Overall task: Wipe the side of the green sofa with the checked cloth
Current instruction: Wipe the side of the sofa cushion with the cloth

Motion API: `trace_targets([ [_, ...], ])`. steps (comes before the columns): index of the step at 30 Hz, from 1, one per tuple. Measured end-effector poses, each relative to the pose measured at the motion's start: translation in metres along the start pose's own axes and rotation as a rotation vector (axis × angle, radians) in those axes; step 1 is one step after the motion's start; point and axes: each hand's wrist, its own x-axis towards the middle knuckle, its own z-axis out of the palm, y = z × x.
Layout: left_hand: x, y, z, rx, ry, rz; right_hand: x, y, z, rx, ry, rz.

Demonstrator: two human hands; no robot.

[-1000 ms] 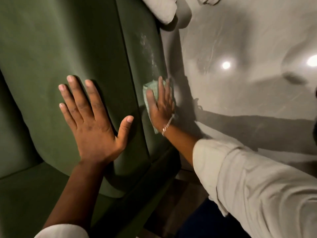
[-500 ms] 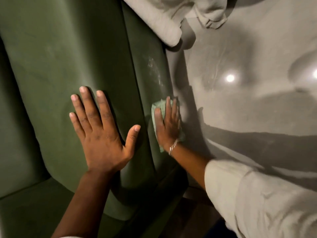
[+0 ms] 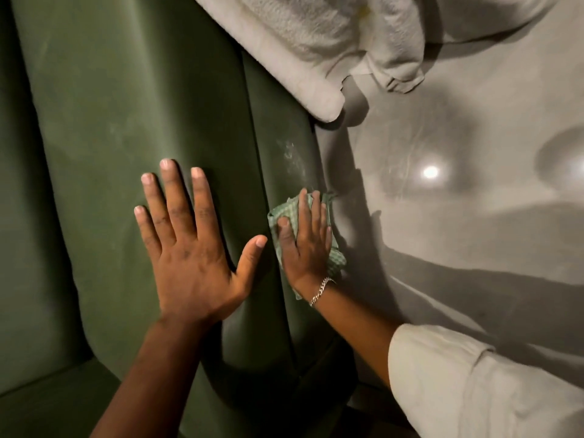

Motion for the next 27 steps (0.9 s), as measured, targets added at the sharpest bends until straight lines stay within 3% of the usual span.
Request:
trace_targets([
  [5,0.011,-0.002,-0.001,-0.006,0.024,0.031,0.066,-0.024,-0.006,0.016,-0.023,-0.209],
  [10,0.026,-0.004,-0.001,-0.014,0.057,0.034,0.048,0.012,-0.006,0.012,-0.032,-0.076],
  [13,0.029,-0.004,-0.001,-0.008,0.064,0.044,0.034,-0.002,-0.002,-0.006,-0.010,-0.184],
  [17,0.030,-0.004,-0.002,-0.002,0.072,0.048,0.103,-0.033,-0.002,-0.036,0.047,-0.358],
  [20,0.040,-0.003,-0.002,0.030,0.093,0.065,0.126,-0.019,0.002,-0.028,0.065,-0.303],
  [24,0.047,-0.001,-0.001,0.027,0.101,0.060,0.070,0.008,0.000,-0.006,0.010,-0.202],
  [27,0.046,0.000,0.001,0.042,0.112,0.067,0.079,-0.010,-0.005,-0.063,-0.015,-0.434],
])
